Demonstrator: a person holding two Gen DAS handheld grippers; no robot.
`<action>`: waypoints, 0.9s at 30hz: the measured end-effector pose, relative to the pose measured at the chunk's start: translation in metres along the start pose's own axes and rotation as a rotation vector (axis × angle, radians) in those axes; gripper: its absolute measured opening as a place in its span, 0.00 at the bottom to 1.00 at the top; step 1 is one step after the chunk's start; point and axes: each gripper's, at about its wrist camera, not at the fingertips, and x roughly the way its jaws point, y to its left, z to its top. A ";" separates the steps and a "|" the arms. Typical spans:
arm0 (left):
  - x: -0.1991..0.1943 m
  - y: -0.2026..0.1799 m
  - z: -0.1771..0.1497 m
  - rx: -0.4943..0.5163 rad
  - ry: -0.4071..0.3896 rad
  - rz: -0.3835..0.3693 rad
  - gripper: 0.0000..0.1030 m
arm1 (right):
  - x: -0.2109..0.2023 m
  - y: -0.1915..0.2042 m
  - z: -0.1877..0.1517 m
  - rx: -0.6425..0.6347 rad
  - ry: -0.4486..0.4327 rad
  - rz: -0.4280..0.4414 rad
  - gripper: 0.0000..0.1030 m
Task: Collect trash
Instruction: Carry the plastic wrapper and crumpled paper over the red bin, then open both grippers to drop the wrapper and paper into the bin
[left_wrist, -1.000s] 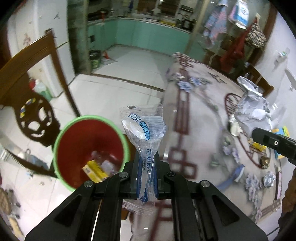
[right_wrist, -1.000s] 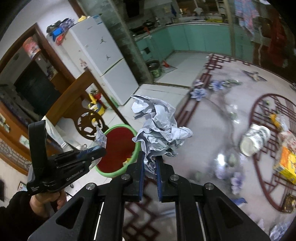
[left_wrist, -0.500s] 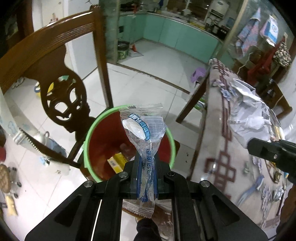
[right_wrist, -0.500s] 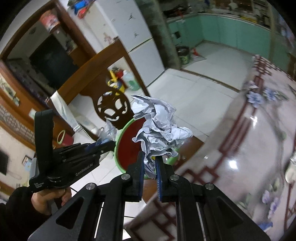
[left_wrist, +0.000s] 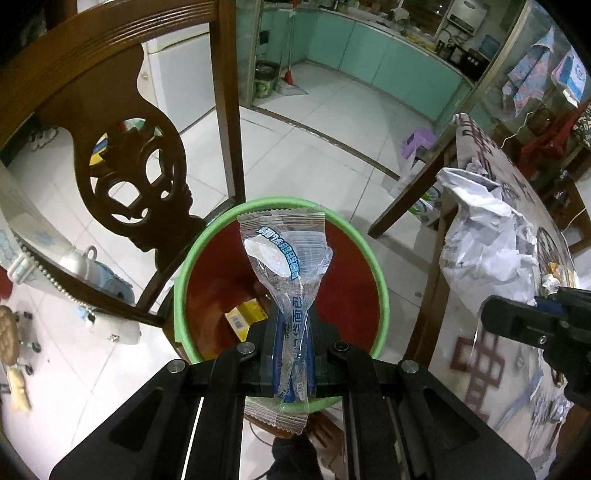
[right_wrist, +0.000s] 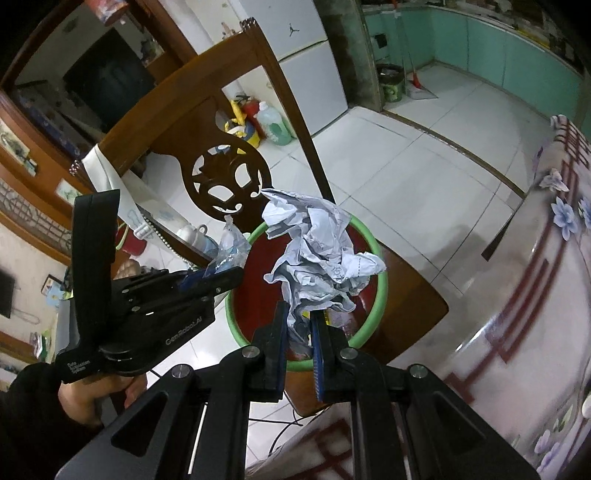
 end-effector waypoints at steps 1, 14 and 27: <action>0.001 0.000 0.001 -0.001 0.002 0.001 0.09 | 0.001 -0.001 0.001 -0.001 0.003 -0.001 0.09; 0.015 0.004 0.014 -0.007 0.022 0.018 0.09 | 0.034 -0.007 0.009 -0.010 0.067 0.012 0.09; 0.019 0.007 0.016 -0.020 0.034 0.014 0.10 | 0.048 -0.008 0.012 -0.009 0.081 0.003 0.09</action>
